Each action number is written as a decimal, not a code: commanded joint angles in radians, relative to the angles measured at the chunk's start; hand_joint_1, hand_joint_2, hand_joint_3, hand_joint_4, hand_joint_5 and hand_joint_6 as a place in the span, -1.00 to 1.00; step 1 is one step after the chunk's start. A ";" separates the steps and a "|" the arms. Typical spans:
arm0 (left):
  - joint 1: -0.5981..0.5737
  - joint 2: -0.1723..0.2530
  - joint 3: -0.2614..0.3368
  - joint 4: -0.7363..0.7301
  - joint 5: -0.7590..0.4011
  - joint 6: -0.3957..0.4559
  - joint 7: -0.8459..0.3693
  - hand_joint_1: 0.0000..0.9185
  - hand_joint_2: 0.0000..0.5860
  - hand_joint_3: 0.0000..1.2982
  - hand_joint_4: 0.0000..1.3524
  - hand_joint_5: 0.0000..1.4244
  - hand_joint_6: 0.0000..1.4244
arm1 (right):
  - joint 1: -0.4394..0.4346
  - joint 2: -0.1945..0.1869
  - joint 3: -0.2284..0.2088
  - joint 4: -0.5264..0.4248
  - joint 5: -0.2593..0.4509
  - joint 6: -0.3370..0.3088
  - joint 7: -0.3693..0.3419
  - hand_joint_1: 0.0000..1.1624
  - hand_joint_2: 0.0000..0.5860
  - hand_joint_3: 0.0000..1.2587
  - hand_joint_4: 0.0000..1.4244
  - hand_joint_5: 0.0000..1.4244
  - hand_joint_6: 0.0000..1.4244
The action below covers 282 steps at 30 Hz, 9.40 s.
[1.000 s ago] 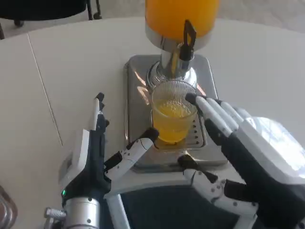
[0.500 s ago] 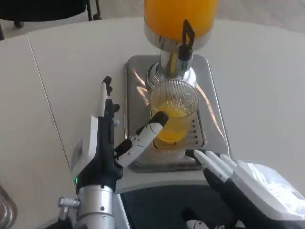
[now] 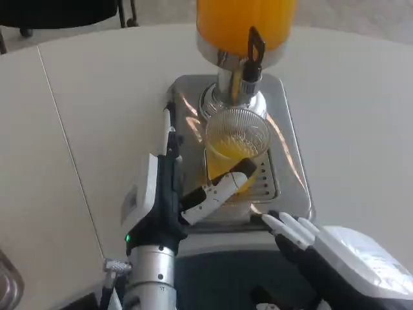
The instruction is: Grasp the cup under the faucet to collect the drink, then remove the cup.
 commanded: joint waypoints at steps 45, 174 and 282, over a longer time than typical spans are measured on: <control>-0.027 -0.075 -0.055 0.069 -0.024 0.007 0.078 -0.10 -0.84 -1.00 -1.00 -0.76 -0.48 | 0.027 -0.005 -0.092 0.042 0.142 0.064 -0.027 0.03 0.73 -0.83 -1.00 -1.00 -1.00; -0.442 -0.213 -0.132 0.590 -0.037 0.322 0.296 -0.18 -0.78 -0.96 -0.86 -0.18 0.47 | -0.085 -0.125 -0.085 0.094 0.297 0.278 -0.113 0.15 0.74 -0.78 -1.00 -1.00 -1.00; 0.345 0.332 0.219 -0.509 -0.012 -0.088 -0.173 0.25 -1.00 0.50 0.69 0.89 1.00 | 0.071 0.054 0.007 0.006 -0.208 -0.119 -0.100 0.13 0.64 -0.86 -1.00 -1.00 -1.00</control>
